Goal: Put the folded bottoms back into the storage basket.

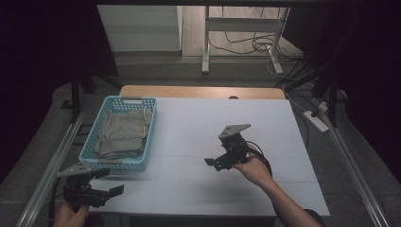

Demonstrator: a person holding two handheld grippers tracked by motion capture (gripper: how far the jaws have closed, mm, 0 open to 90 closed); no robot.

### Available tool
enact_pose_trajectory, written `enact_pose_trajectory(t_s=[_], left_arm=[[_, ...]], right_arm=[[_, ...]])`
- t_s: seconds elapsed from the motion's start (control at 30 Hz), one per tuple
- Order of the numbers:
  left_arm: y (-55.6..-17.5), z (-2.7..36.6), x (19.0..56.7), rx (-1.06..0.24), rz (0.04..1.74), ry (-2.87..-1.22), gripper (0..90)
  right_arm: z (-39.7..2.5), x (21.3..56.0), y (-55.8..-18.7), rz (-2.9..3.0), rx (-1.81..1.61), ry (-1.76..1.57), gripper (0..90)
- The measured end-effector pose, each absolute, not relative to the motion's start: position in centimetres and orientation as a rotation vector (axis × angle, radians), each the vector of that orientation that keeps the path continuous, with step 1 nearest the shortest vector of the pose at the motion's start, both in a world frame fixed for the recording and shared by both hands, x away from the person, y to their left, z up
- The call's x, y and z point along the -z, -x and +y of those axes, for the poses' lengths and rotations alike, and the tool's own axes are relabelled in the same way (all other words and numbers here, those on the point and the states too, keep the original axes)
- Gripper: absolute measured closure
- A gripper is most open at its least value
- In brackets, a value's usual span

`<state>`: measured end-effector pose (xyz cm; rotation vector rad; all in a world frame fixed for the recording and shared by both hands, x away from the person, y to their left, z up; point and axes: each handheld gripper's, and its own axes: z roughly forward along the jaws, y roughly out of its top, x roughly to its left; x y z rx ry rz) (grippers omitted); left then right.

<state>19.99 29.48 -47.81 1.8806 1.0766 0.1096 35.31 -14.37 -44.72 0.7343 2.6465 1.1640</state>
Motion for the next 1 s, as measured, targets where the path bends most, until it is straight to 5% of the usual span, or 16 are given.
enact_pose_trajectory(t_s=[1.0], left_arm=[[-20.0,29.6,47.9,-0.096,1.082,-1.866,2.1]], right_arm=[[-20.9,44.7,-32.0,2.569,-1.162,-0.866,0.0]])
